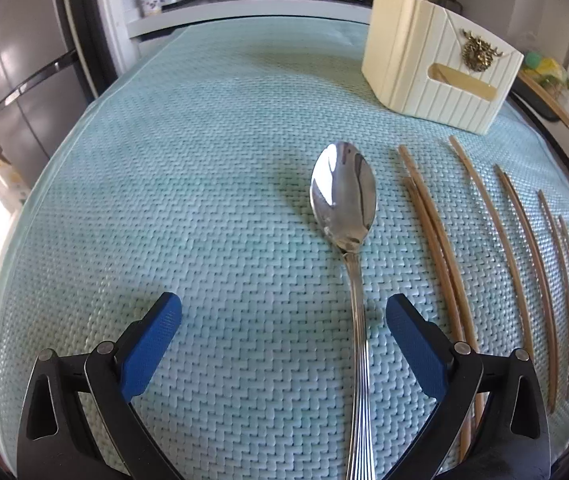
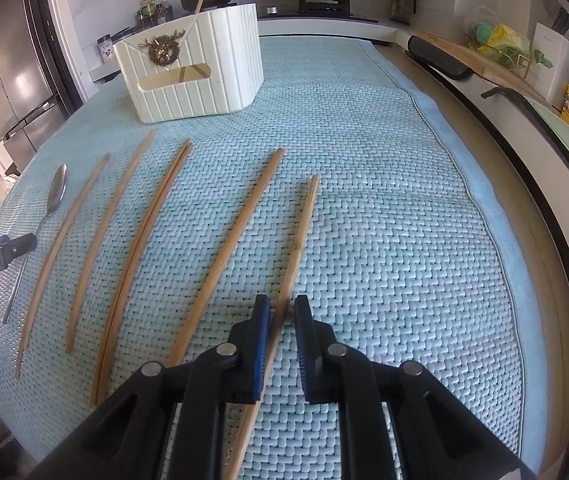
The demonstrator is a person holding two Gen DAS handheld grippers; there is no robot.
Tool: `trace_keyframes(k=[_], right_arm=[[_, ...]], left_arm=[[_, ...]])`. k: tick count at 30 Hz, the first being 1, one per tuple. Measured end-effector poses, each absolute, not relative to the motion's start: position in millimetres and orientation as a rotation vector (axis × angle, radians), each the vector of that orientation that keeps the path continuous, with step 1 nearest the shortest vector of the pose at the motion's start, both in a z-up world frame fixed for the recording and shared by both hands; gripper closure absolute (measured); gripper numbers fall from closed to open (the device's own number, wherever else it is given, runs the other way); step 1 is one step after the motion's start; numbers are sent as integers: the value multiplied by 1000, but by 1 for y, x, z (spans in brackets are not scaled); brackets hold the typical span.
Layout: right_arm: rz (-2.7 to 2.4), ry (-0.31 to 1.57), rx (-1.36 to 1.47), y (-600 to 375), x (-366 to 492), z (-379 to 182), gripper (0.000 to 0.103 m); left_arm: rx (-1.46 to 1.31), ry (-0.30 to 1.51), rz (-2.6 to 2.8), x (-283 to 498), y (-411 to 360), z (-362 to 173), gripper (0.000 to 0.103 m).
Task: Organize utensils
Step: 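Grasp the silver spoon with the left tool while the right tool grasps a chopstick, then carry the spoon and chopstick over the caddy and lower them in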
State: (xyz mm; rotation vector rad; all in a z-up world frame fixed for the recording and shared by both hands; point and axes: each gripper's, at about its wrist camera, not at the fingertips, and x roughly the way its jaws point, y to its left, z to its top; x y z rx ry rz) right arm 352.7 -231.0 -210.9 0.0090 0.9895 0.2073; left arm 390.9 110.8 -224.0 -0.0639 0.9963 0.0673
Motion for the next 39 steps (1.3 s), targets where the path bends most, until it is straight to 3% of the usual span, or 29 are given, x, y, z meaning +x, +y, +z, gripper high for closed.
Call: trace_keyframes(k=[1, 3, 18, 21, 23, 24, 25, 30, 39], right_arm=[[212, 997, 14, -232, 355, -210, 75], [231, 1012, 7, -231, 359, -210, 70], [219, 1038, -97, -211, 408, -210, 70], [210, 1032, -99, -209, 416, -210, 71], [210, 1030, -99, -208, 419, -210, 74], [212, 1028, -101, -208, 420, -210, 82], [212, 1025, -105, -207, 421, -210, 90], [233, 1022, -87, -211, 429, -208, 96], [264, 893, -12, -229, 406, -162, 96]], left_arm=[[-44, 998, 61, 395, 109, -225, 1], [-19, 1000, 53, 402, 108, -225, 1], [-1, 1038, -22, 444, 105, -224, 15], [-7, 1029, -17, 450, 100, -222, 26], [-9, 1016, -15, 452, 99, -220, 41], [-11, 1010, -26, 453, 98, -218, 57], [-10, 1007, -36, 455, 97, -217, 61], [-40, 981, -47, 450, 103, -215, 62], [-114, 807, -74, 405, 111, -153, 62]])
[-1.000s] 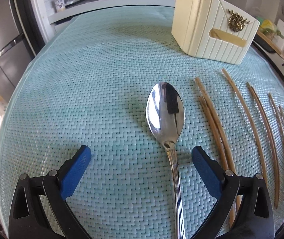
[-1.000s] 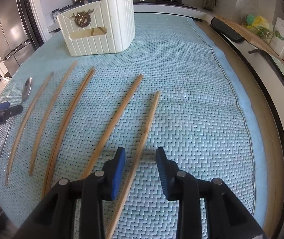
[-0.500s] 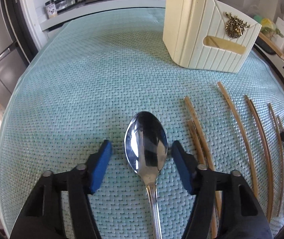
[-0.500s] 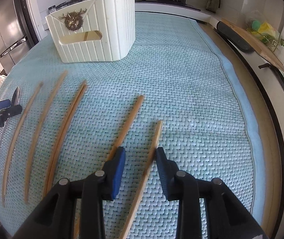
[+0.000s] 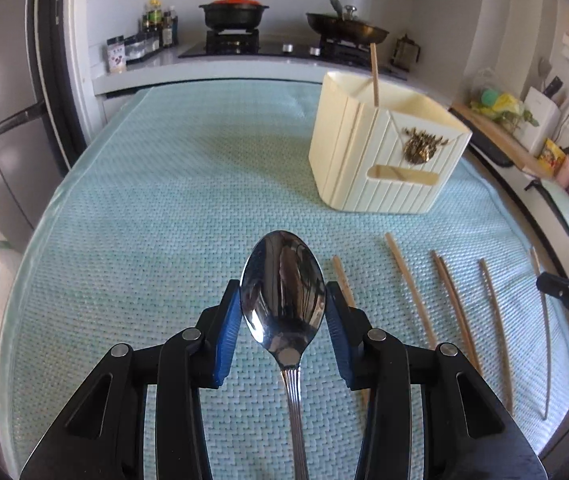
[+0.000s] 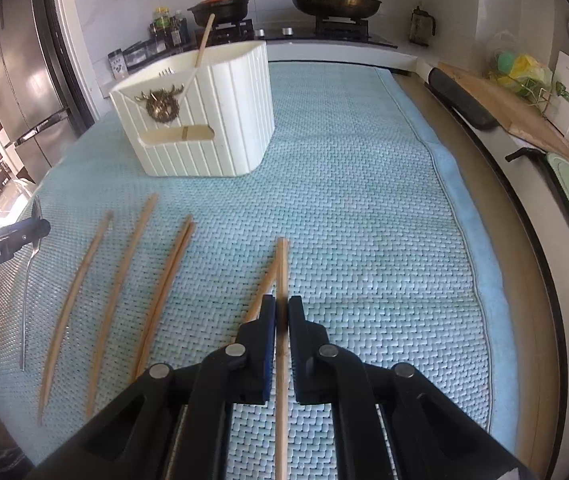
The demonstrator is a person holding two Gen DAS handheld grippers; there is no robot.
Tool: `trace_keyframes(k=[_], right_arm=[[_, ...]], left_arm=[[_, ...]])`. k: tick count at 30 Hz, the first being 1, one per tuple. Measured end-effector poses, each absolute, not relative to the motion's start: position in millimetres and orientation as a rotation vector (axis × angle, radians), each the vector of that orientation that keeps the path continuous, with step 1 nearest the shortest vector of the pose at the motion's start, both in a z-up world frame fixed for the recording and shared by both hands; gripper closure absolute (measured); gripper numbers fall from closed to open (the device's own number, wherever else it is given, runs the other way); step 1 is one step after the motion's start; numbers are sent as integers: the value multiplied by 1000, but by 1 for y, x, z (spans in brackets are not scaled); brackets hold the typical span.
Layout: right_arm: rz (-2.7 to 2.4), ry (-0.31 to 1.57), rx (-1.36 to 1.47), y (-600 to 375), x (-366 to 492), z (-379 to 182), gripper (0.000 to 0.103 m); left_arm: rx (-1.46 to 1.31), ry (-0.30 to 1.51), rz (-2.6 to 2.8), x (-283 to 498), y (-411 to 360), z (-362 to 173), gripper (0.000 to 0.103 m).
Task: Organize utensils
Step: 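Carry the spoon and chopstick over the caddy and lower them in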
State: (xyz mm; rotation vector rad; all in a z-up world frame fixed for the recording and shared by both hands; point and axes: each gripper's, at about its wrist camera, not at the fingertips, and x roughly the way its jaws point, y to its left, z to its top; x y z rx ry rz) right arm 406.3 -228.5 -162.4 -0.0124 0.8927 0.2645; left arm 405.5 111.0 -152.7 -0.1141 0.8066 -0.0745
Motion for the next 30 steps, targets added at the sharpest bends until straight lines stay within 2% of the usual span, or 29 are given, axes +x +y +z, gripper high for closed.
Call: trace_keyframes(k=[8, 20, 30], right_arm=[[311, 765, 51, -235, 365, -117, 96], [332, 611, 35, -236, 322, -55, 96], [310, 524, 32, -237, 313, -36, 96]], left_arm=[[-134, 699, -99, 368, 117, -111, 62], [-147, 635, -127, 341, 119, -81, 62], [-167, 591, -145, 337, 120, -58, 62]])
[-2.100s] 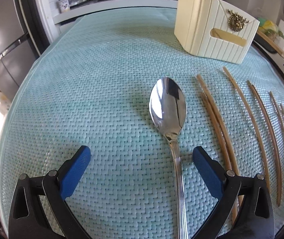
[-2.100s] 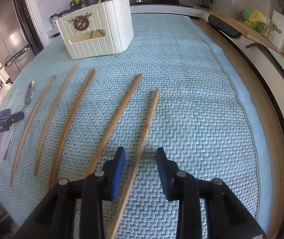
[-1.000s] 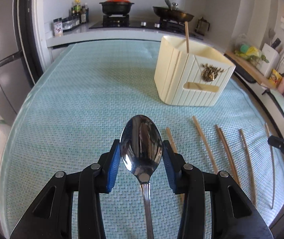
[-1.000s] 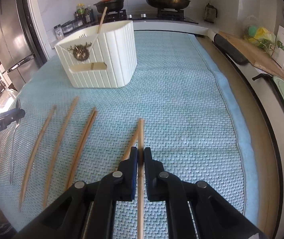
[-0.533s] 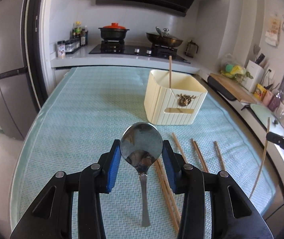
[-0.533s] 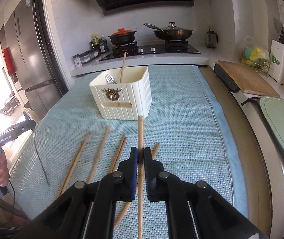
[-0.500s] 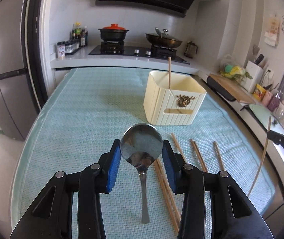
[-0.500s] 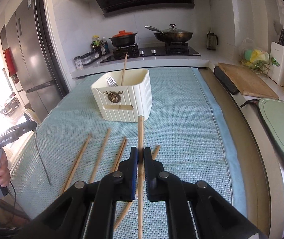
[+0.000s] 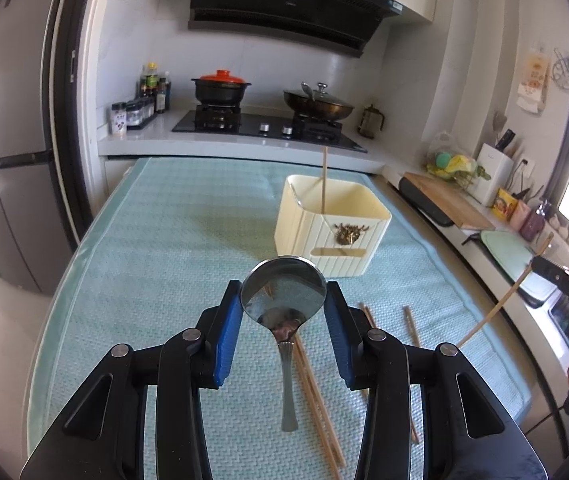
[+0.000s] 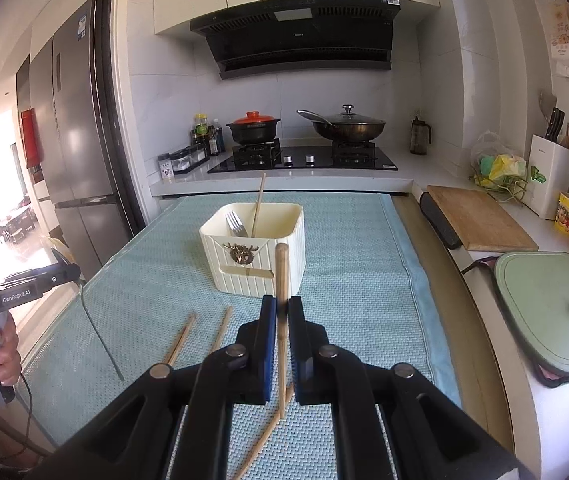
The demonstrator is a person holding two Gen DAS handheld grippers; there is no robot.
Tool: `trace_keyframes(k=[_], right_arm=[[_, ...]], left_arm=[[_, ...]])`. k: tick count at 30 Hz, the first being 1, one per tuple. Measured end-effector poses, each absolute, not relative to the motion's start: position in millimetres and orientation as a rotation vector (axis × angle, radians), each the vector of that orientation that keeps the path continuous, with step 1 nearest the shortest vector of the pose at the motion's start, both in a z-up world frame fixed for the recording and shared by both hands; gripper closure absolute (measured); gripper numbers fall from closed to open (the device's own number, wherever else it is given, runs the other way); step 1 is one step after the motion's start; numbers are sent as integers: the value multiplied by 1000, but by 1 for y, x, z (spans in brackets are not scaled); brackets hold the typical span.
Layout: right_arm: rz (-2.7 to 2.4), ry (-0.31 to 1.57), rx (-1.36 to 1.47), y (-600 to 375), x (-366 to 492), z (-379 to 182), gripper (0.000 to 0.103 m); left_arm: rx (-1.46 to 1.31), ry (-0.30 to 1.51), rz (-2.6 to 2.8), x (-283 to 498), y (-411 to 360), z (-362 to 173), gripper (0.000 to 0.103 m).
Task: Organize utensils
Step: 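Carry the spoon and chopstick over the caddy and lower them in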
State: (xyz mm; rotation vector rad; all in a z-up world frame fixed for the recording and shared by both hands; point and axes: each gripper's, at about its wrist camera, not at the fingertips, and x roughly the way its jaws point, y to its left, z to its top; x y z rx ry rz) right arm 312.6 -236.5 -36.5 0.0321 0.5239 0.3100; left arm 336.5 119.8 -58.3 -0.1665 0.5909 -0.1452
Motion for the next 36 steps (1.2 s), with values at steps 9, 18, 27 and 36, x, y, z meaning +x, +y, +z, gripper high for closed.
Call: trace_keyframes(k=[9, 18, 27, 36], right_arm=[[325, 486, 25, -235, 312, -21, 96], [354, 443, 35, -229, 335, 3, 96], [370, 349, 26, -214, 380, 51, 96], [386, 283, 37, -195, 457, 82, 97]], left_arm=[[-183, 571, -169, 342, 122, -40, 62], [-214, 508, -206, 366, 123, -1, 62], [-211, 428, -230, 414, 122, 50, 62], [-179, 343, -220, 487, 98, 82, 62]])
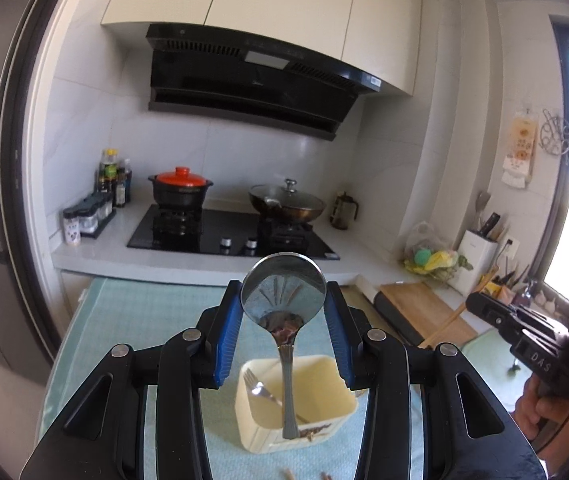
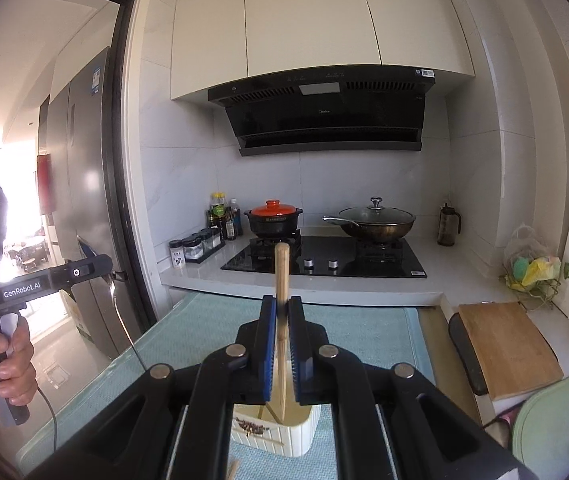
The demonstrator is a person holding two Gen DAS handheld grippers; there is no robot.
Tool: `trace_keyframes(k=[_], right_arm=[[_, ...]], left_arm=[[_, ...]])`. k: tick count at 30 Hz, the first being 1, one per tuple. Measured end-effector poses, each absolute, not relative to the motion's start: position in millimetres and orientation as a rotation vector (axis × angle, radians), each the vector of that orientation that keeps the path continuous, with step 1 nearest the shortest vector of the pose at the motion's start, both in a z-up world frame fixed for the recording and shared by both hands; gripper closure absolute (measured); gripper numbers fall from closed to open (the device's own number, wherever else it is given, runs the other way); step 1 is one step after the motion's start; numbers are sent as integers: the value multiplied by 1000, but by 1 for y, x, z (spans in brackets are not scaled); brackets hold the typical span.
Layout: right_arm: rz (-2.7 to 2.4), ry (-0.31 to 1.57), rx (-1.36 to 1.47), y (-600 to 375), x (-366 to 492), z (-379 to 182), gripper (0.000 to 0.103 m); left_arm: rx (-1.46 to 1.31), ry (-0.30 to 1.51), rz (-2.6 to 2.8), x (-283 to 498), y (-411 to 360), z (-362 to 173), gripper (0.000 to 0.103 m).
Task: Organize utensils
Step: 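Carry the spoon and chopstick over the caddy and lower them in, then open both tools to release the utensils and pull back from the caddy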
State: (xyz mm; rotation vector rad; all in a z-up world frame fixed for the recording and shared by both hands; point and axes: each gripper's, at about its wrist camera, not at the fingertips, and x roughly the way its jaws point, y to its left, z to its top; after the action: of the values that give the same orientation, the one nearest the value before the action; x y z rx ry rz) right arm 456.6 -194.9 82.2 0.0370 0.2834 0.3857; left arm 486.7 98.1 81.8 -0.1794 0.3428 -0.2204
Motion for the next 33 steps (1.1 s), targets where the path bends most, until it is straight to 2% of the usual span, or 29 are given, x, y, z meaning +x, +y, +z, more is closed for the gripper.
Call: trace_keyframes(k=[4, 9, 18, 26, 33], right_arm=[[393, 344, 35, -185, 498, 61, 97], [427, 527, 49, -175, 550, 16, 97], [427, 775, 69, -166, 612, -46, 96], [408, 819, 97, -164, 634, -55, 94], [389, 797, 96, -175, 617, -35, 94]], left_arm=[[-178, 399, -213, 527, 87, 60, 62], [-178, 545, -211, 572, 72, 13, 62], [-151, 766, -180, 616, 55, -56, 62], [-163, 780, -163, 626, 59, -64, 59], [-139, 735, -139, 584, 75, -33, 43]])
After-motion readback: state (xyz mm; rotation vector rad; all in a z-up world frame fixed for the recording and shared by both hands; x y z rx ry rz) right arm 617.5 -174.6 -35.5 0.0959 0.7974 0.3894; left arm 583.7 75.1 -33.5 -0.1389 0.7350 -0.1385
